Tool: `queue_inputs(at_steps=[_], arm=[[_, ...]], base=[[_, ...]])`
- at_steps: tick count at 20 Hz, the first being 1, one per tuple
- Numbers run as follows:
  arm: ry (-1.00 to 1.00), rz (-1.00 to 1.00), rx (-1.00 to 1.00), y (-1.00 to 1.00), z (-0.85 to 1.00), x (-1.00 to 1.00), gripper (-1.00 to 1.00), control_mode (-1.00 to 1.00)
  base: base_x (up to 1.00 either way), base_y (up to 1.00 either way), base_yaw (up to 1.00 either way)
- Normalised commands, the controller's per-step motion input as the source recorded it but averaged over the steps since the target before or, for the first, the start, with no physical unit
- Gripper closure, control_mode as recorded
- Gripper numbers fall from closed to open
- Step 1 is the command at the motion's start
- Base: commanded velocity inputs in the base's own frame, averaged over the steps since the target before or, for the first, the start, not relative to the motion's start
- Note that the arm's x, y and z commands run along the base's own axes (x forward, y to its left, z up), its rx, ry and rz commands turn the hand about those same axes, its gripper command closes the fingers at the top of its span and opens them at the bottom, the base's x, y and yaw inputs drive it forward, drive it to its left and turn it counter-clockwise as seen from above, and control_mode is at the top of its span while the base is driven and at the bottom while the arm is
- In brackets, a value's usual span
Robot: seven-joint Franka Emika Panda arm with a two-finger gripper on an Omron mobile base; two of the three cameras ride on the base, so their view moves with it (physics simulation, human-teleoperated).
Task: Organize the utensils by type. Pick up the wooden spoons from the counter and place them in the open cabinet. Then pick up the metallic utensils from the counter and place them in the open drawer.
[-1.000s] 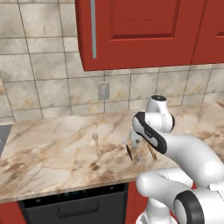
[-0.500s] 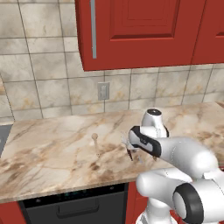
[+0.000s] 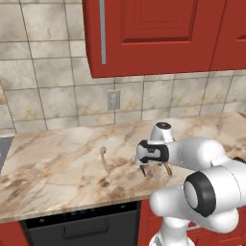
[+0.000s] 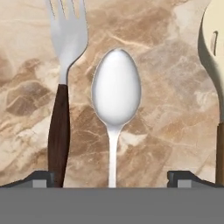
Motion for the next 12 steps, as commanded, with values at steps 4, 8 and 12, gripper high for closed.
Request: queue_inputs(at_steps=[4,8,12], arm=[[0.01,0.0,0.0,0.0,-0.39,0.18,-1.0,-1.0],[0.0,0.0,0.0,0.0,-0.45,0.16,-1.0,-1.0],[0.0,0.0,0.0,0.0,-0.46,0.16,-1.0,-1.0]], base=[[0.0,0.0,0.0],[0.0,0.0,0.0],[0.0,0.0,0.0]])
